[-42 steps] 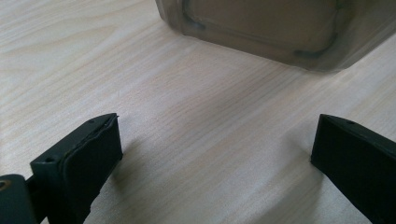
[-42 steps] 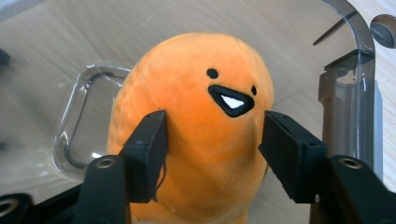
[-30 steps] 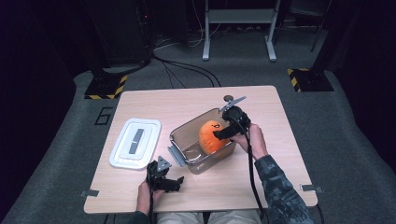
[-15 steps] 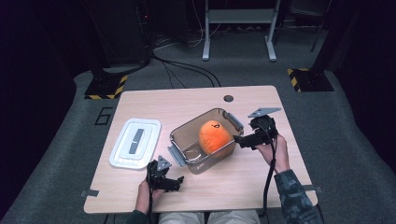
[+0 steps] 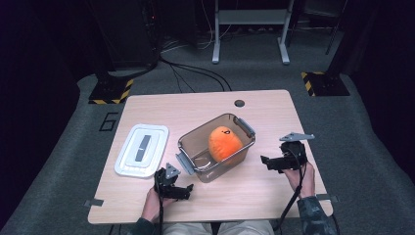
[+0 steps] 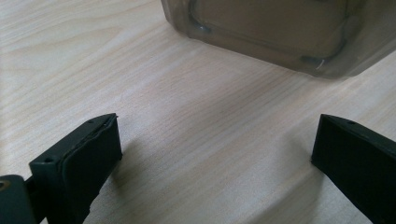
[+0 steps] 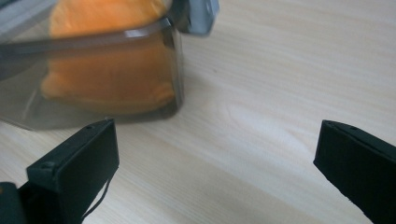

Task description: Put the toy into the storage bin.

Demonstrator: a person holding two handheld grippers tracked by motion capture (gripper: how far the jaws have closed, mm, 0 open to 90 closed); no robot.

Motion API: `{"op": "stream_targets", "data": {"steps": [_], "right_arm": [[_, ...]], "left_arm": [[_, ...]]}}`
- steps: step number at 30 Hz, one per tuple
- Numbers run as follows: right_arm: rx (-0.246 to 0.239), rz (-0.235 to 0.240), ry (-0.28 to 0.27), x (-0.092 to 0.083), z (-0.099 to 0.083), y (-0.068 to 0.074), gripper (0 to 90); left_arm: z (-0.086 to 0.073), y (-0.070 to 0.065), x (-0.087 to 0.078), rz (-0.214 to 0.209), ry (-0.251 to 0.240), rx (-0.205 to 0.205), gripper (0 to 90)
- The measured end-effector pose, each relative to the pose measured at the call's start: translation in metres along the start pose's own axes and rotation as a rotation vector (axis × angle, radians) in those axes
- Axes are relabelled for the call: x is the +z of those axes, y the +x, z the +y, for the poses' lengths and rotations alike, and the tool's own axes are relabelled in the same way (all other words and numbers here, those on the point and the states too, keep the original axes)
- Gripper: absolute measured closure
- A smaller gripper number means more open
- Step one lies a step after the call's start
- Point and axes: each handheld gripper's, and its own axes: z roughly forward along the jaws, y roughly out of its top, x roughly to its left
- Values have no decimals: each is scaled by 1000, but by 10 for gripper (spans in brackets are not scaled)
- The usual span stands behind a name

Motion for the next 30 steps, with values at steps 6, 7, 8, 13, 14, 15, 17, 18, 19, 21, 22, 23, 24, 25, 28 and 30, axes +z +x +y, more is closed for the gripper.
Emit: {"op": "stream_targets", "data": {"steps": [6,7,8,13,14,15,17,18,19,21,22,23,24,25,28,30], "right_arm": [[43,-20,32,26,-34,-8,0],[38,-31,40,30,-39,-9,0],[38,-42,46,34,-43,-11,0],[79,-48,54,50,-61,-21,0],[90,-54,58,53,-63,-23,0],[80,-64,58,55,-65,-26,0],[83,-75,58,59,-67,-28,0],[90,-81,60,60,-67,-28,0],[86,-94,61,62,-68,-29,0],[92,-103,60,64,-68,-32,0],[89,-107,56,65,-67,-34,0],[85,-116,55,66,-67,-35,0],[87,-126,62,67,-66,-35,0],[71,-140,61,69,-66,-35,0],[60,-152,67,71,-66,-31,0],[64,-158,65,70,-67,-32,0]], "left_arm": [[-1,2,-1,-5,5,11,0],[-2,2,-2,-1,-1,7,0],[-2,2,-2,-1,-6,2,0],[-3,5,-9,12,1,20,1],[-3,6,-10,6,-3,18,1],[-2,7,-12,-3,3,14,1],[-2,8,-14,-3,-1,11,1],[-1,8,-14,1,-10,10,2],[1,9,-17,-3,1,18,2],[3,10,-19,2,-3,20,2],[4,10,-21,4,-4,22,3],[4,11,-22,11,-12,24,4],[5,13,-24,15,-13,24,5],[5,15,-26,12,-13,17,6],[7,20,-29,22,-12,16,7],[8,24,-35,16,-22,-5,19]]}}
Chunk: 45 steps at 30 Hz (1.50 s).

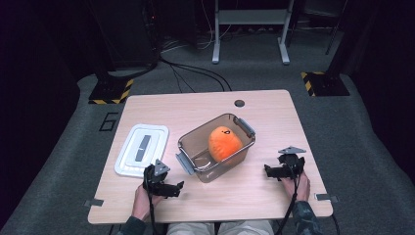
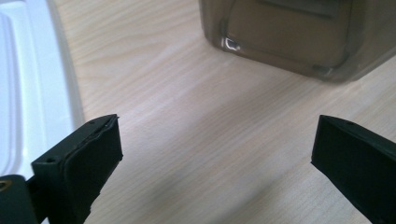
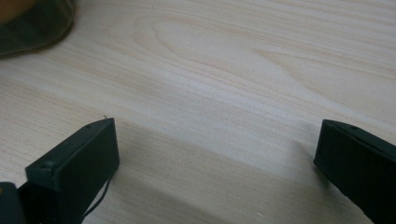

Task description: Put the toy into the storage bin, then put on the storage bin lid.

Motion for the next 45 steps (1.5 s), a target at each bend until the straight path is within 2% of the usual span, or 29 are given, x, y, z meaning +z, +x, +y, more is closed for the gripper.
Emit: {"op": "stream_targets", "data": {"steps": [3,9,15,20,27,30,36,40,45], "right_arm": [[-12,5,-5,0,0,-1,0],[-9,5,-13,0,-1,-1,0],[-10,6,-12,0,-1,-1,0],[-10,6,-12,0,-1,-1,0],[-11,6,-13,0,-1,-1,0],[-8,2,-14,0,-2,-1,0],[-12,5,-13,0,-2,-1,0],[-19,9,-13,0,-2,-2,0],[-16,10,-13,0,-2,-2,0]], "left_arm": [[2,5,-8,0,-4,-15,22],[7,15,-17,25,-12,-17,22],[11,26,-22,46,-26,-27,21],[17,37,-24,59,-18,-38,13],[26,55,-20,80,-5,-72,3],[30,66,-17,77,-23,-102,1],[33,88,-11,121,-15,-143,1],[36,107,-2,155,20,-177,0],[39,124,9,189,48,-204,0]]}}
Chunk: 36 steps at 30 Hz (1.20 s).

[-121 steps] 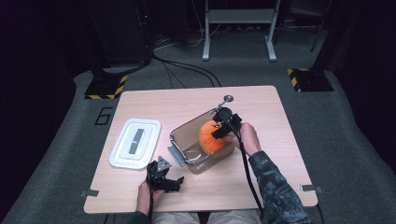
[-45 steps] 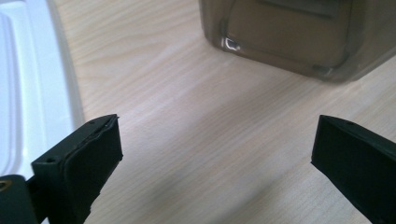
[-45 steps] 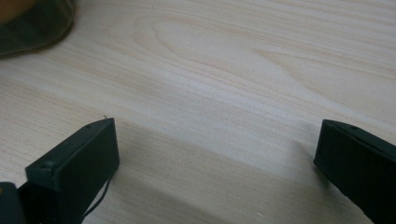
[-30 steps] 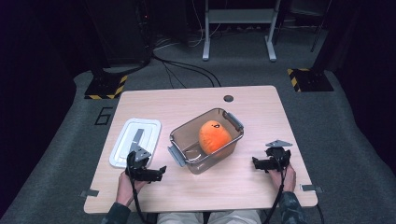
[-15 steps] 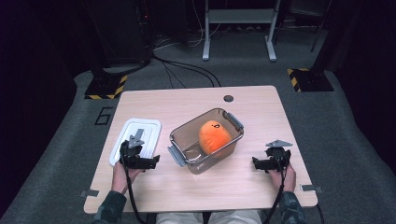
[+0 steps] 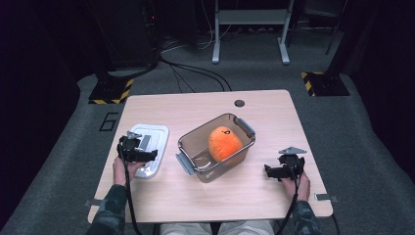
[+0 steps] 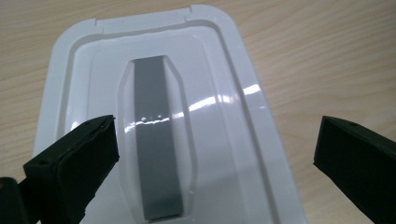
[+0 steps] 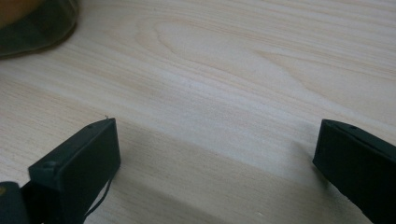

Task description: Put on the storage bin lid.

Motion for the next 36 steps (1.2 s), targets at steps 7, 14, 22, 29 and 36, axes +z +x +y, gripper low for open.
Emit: {"op": "stream_targets", "data": {"steps": [7,14,22,29,36], "right_arm": [[1,1,-1,0,0,0,0],[0,0,0,0,0,0,0],[0,0,0,0,0,0,0],[8,-2,-4,0,0,0,4],[1,-5,-3,0,0,0,4]], "left_arm": [[4,18,17,44,55,-23,1],[6,25,26,73,73,-38,16],[5,25,31,80,76,-29,369],[3,25,35,86,86,-29,489],[2,28,35,77,71,-36,642]]}}
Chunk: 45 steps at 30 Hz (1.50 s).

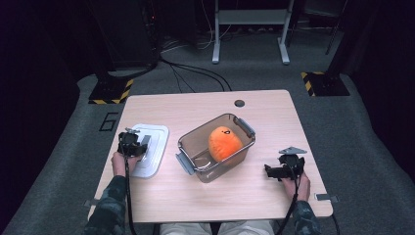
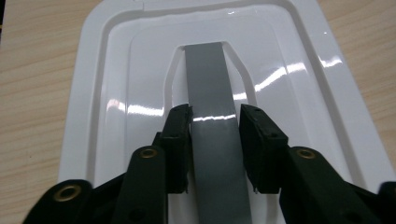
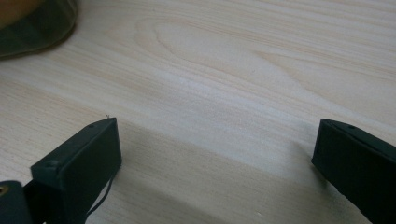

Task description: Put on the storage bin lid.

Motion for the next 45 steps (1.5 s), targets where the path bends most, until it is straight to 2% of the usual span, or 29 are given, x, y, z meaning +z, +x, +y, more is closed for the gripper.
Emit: {"op": "stream_targets", "data": {"steps": [3,11,17,21,29,33,36,42,45], "right_arm": [[5,0,-1,0,0,0,4],[6,4,-1,0,0,0,4],[6,4,-1,0,0,0,4],[6,4,-2,0,0,0,4],[7,4,-1,0,0,0,4],[7,5,-1,0,0,0,4],[7,5,-1,0,0,0,4],[7,5,-1,0,0,0,4],[7,5,-1,0,0,0,4]], "left_arm": [[-1,0,0,3,-7,-11,649],[0,0,0,13,-14,-3,666],[-1,2,-3,0,-6,4,667],[0,1,-9,-24,-27,19,667],[5,-6,-18,-35,-49,57,668],[7,-7,-21,-47,-43,61,667],[11,-7,-25,-53,-56,54,668],[16,-5,-35,-72,-52,76,668],[17,-5,-38,-82,-55,66,668]]}}
